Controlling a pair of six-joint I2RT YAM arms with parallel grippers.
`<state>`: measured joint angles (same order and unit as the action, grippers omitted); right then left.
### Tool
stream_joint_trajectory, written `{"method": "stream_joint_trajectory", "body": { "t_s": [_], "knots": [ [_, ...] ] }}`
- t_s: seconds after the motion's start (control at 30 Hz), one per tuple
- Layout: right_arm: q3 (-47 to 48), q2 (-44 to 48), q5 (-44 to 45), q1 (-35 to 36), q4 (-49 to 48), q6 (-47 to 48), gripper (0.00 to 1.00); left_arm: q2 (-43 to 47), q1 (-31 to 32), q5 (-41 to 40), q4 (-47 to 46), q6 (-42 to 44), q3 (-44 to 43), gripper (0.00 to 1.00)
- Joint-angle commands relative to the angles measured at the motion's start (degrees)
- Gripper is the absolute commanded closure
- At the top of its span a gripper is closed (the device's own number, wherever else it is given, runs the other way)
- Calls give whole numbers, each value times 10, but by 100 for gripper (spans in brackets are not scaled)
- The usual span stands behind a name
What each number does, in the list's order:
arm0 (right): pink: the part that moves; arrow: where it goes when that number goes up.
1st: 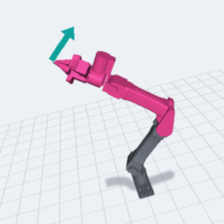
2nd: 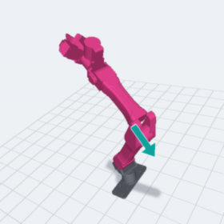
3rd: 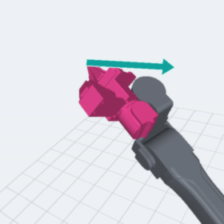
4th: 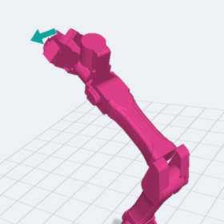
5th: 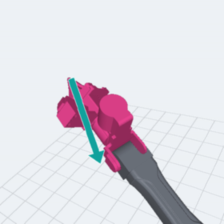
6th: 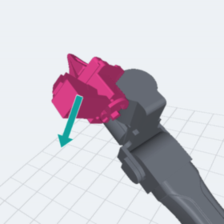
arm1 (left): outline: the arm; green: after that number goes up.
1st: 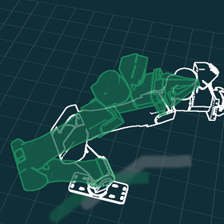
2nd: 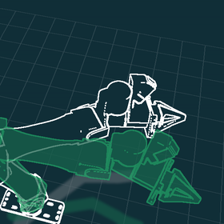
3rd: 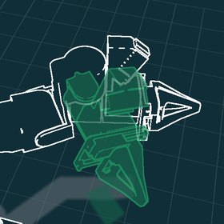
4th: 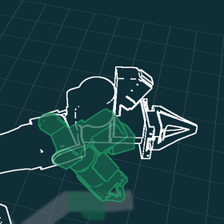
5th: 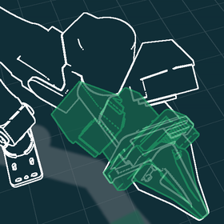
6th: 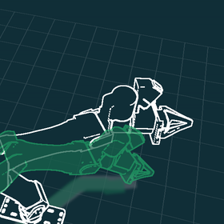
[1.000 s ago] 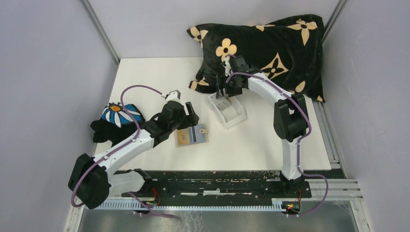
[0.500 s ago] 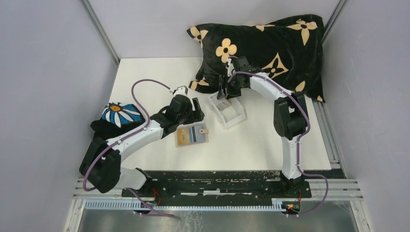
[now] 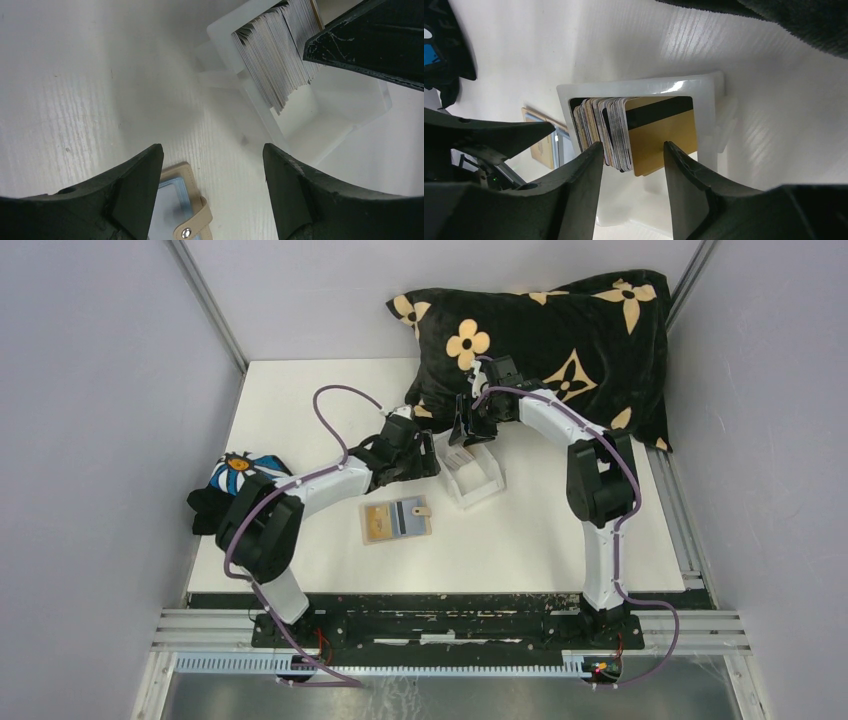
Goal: Put the credit cards into the card holder
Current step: Pick up the credit card from the storage box.
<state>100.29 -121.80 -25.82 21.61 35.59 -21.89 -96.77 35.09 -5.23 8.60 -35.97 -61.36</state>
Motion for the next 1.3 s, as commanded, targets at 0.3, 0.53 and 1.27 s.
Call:
{"method": "stream_joint_trajectory", "body": {
  "t_s": [0.3,0.53,1.27],
  "knots": [
    [41,-9,-45,2,-12,-17,62,-59,-2,13,26,34,-63,21],
    [47,-11,-52,8,-6,-19,65,-68,-5,13,31,37,-77,21],
    [57,12,-51,16,3,-17,82,-62,-8,16,26,31,-71,21]
  ]
}}
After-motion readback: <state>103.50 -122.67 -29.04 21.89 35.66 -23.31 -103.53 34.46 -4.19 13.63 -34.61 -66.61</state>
